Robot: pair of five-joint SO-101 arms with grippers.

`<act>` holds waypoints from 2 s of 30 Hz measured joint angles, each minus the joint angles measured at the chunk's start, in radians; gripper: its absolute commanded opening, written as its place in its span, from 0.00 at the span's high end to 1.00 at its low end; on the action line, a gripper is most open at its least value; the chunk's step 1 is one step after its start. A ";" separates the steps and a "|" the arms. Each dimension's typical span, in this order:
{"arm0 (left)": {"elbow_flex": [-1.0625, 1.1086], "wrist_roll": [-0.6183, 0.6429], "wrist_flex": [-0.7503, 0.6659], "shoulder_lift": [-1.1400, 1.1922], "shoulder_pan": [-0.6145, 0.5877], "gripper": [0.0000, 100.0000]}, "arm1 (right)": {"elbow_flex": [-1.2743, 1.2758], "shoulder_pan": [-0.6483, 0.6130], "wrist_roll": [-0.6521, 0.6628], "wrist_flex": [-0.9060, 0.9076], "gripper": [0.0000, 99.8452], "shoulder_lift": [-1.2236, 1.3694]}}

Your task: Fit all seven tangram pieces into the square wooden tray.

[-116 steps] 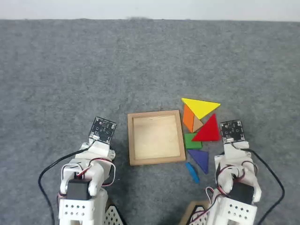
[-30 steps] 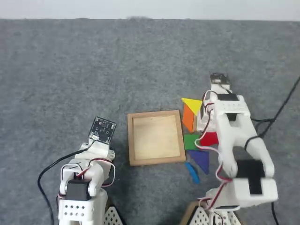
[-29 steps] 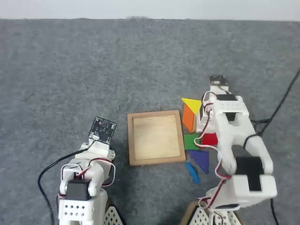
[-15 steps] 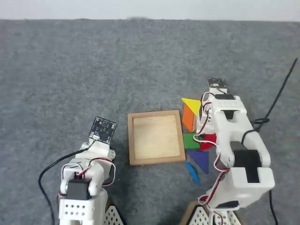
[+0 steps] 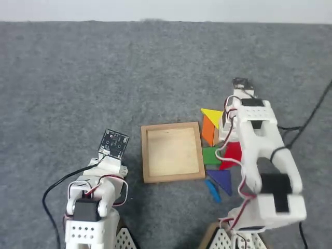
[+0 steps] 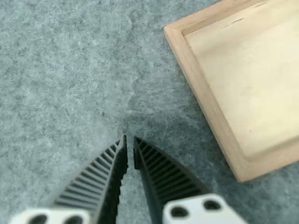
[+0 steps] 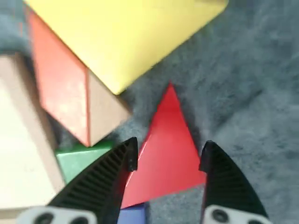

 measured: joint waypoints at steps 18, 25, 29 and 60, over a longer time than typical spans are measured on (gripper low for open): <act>0.000 0.000 0.000 0.000 0.000 0.98 | 0.235 -0.031 0.002 -0.104 0.61 -0.060; 0.000 0.000 0.000 0.000 0.000 0.98 | 0.138 -0.034 0.002 -0.083 0.72 0.083; 0.000 0.000 0.000 0.000 0.000 0.98 | 0.117 -0.028 0.002 -0.071 0.84 0.100; 0.000 0.000 0.000 0.000 0.000 0.98 | 0.325 -0.110 0.018 -0.080 0.70 -0.227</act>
